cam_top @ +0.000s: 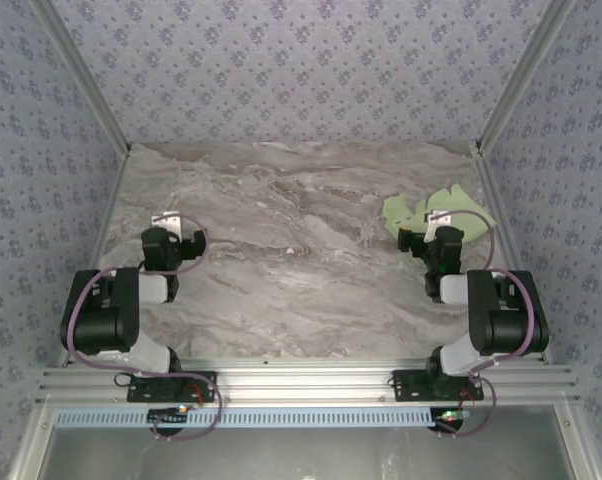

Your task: Fold the paper box

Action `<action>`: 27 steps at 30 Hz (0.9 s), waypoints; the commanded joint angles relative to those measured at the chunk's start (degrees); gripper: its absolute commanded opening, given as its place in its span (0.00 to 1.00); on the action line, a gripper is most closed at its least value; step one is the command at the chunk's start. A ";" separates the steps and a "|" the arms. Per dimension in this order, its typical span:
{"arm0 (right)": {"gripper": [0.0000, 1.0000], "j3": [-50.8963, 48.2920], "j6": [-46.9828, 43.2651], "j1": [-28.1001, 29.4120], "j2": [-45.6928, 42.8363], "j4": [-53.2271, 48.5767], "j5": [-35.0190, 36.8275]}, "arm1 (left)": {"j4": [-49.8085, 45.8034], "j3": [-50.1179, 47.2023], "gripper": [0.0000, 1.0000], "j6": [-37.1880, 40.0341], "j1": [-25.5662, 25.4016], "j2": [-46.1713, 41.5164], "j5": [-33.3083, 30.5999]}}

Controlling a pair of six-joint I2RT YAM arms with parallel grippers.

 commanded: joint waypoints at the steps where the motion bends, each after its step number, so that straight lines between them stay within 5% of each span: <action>1: 1.00 0.70 -0.50 -0.05 0.20 0.07 0.17 | 0.10 1.38 0.99 -0.25 -0.28 -0.40 -0.67; 22: 1.00 0.77 0.08 -0.65 -1.51 -1.19 -0.80 | 0.08 1.36 0.99 -0.19 -0.15 -0.40 -0.46; 27: 1.00 5.58 -0.26 -0.66 -18.90 -22.95 -1.97 | -21.08 8.12 0.99 0.44 -2.19 -10.88 -0.05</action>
